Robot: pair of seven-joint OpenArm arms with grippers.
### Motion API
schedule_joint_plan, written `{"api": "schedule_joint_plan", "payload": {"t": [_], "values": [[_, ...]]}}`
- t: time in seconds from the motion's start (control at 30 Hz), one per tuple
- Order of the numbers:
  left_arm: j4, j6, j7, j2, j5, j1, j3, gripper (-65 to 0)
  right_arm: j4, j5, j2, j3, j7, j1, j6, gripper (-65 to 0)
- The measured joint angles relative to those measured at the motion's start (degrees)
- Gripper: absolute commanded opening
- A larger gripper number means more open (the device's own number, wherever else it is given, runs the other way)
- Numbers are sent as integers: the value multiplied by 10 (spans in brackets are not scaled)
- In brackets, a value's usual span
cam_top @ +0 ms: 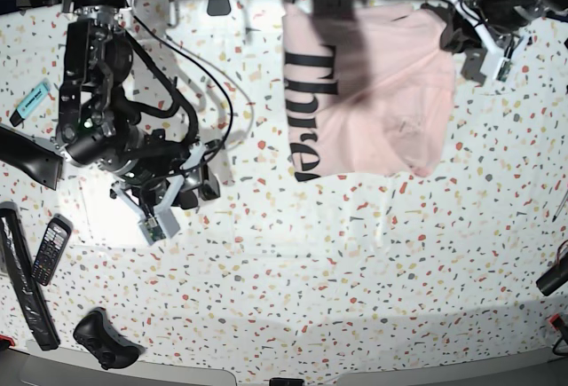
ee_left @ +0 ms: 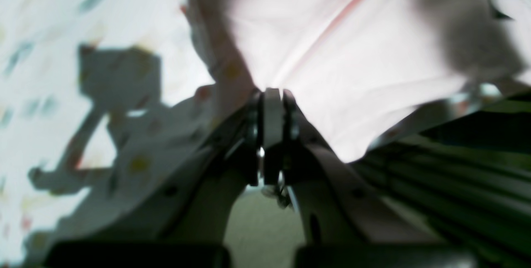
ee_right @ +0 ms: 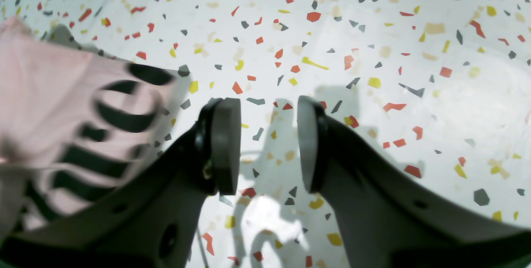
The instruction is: Fold the T-shirt properly
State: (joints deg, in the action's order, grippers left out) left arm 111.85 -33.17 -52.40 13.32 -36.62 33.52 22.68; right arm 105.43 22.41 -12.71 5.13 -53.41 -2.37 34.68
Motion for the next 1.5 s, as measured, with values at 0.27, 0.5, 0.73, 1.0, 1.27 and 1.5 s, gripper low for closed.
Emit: {"api": "schedule_joint_plan", "payload": {"t": [0.27, 0.5, 0.73, 1.0, 1.27, 1.5], "values": [[0, 11, 23, -1, 84, 3, -2, -447, 0, 0, 0, 0, 0, 0, 0, -432], [7, -33, 23, -1, -7, 3, 22, -485, 0, 75, 2, -16, 0, -3, -2, -528], [79, -50, 9, -1, -107, 3, 48, -650, -18, 71, 10, -109, 68, -20, -2, -650], [64, -63, -98, -1, -161, 23, 5, -650, -171, 24, 23, -249, 89, -107, -2, -650], [-64, -65, 16, -1, -27, 29, -42, -650, -283, -47, 97, -275, 93, -154, -1, -650], [-172, -77, 46, -2, -5, -52, -44, -650, -290, -95, 94, -268, 86, -144, 12, -650]]}}
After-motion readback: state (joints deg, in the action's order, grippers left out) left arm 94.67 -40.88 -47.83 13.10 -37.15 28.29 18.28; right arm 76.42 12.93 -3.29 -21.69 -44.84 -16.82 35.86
